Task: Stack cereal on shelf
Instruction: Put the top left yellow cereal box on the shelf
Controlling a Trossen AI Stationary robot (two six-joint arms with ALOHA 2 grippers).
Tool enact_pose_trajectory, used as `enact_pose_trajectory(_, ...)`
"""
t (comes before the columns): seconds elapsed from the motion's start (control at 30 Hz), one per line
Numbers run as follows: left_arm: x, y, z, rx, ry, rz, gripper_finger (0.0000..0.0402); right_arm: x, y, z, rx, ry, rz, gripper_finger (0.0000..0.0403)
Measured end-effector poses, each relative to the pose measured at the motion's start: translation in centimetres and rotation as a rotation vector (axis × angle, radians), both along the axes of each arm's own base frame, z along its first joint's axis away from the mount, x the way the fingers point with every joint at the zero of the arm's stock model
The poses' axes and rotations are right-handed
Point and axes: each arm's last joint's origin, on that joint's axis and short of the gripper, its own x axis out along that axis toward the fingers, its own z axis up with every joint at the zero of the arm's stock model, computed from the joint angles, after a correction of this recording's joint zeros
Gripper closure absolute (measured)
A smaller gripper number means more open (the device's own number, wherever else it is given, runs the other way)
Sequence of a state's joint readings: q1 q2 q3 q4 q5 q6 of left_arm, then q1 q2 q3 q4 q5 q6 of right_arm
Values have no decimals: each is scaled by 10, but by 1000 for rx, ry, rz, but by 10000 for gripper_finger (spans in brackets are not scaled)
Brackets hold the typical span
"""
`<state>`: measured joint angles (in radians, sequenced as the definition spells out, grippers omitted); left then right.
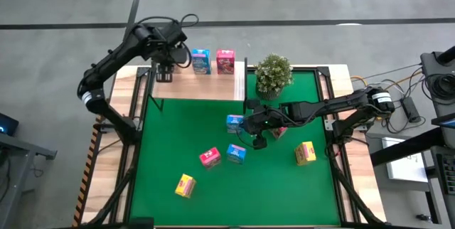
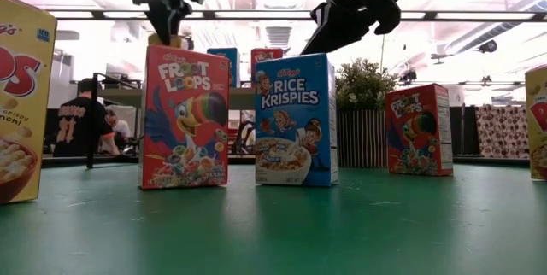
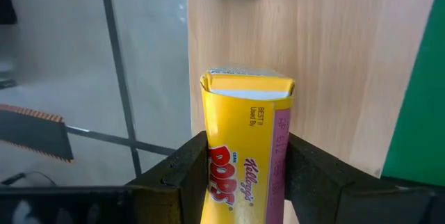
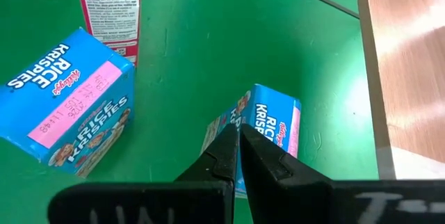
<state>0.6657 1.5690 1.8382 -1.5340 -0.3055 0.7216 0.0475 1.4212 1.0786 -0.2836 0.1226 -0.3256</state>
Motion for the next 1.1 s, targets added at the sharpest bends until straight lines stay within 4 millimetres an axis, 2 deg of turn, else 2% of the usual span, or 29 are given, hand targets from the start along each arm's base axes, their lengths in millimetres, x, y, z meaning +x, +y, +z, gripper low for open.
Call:
enact_pose_trajectory(0.3, -5, 18, -7, -19, 20, 62, 251, -1, 0, -1, -1, 13, 1, 394)
enact_pose_trajectory(0.57, -6, 17, -5, -34, -44, 113, 251, -1, 0, -1, -1, 18, 1, 394)
enact_pose_trajectory(1.1, -5, 18, -4, -38, -71, 99, 242, -1, 0, -1, 3, 18, -2, 394)
